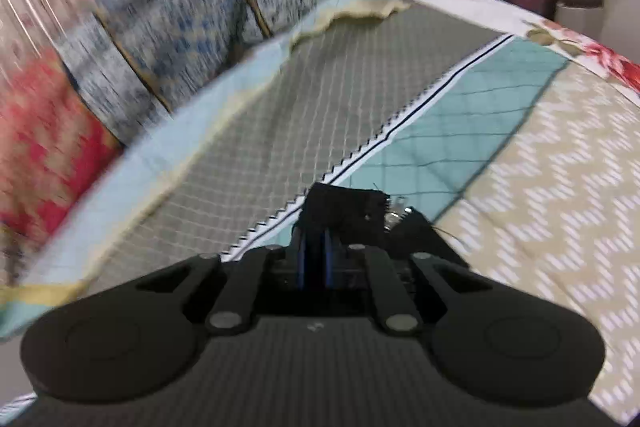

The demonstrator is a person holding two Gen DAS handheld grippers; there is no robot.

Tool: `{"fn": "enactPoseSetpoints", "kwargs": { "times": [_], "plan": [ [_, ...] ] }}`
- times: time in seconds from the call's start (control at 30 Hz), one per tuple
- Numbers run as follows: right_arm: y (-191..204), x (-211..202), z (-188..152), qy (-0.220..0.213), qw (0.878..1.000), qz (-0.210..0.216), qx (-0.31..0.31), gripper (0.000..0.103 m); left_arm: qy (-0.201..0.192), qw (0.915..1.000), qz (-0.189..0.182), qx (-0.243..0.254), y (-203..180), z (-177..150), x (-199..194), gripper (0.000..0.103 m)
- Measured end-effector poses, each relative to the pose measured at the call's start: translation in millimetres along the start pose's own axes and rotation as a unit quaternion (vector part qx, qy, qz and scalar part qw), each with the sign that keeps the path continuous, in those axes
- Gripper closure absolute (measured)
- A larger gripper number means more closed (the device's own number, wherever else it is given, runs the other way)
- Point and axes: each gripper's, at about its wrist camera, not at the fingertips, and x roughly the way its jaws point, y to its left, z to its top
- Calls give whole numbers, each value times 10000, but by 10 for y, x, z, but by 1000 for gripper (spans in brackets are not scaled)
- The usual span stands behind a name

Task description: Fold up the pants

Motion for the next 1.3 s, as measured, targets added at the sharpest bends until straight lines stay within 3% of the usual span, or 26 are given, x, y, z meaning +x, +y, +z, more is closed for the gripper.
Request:
{"fn": "enactPoseSetpoints", "kwargs": {
  "times": [0.3, 0.5, 0.67, 0.73, 0.77, 0.83, 1.0, 1.03, 1.1, 1.13, 1.17, 1.23, 1.3],
  "plan": [
    [-819, -1321, -400, -531, 9938, 814, 535, 92, -583, 9932, -12, -1009, 295, -457, -1230, 93],
    [-1599, -1972, -1017, -517, 9898, 881, 990, 92, -732, 9827, -165, -1692, 398, -1049, -1966, 93],
    [-2029, -2170, -1548, -461, 9862, 697, 1431, 92, -514, 9813, -162, -1845, 336, -1502, -2297, 94],
    [-2156, -2188, -1693, -430, 9854, 575, 1541, 93, -328, 9762, -237, -2131, 341, -1671, -2337, 94],
    [-2192, -2186, -1742, -433, 9854, 503, 1567, 100, -222, 9729, -290, -2284, 353, -1752, -2338, 94],
    [-2264, -2165, -1811, -514, 9866, 183, 1536, 101, -56, 9723, -259, -2323, 318, -1853, -2320, 94],
    [-2411, -2105, -1851, -564, 9830, -66, 1746, 94, 156, 9708, -285, -2375, 247, -1994, -2365, 78],
    [-2433, -2132, -1847, -603, 9817, 6, 1805, 91, 131, 9670, -317, -2526, 302, -2026, -2417, 73],
    [-2480, -2204, -1840, -681, 9822, 153, 1743, 74, 92, 9533, -335, -3001, 443, -2098, -2510, 62],
    [-2483, -2238, -1824, -731, 9827, 229, 1684, 56, 78, 9409, -400, -3362, 576, -2137, -2531, 54],
    [-2456, -2255, -1814, -778, 9828, 289, 1648, 46, 66, 9277, -492, -3700, 699, -2169, -2529, 51],
    [-2506, -2271, -1818, -782, 9837, 446, 1558, 45, 2, 8937, -776, -4418, 946, -2226, -2480, 50],
    [-2486, -2185, -1814, -629, 9850, 544, 1515, 44, 67, 8600, -1096, -4983, 1145, -2237, -2327, 39]
  ]
}}
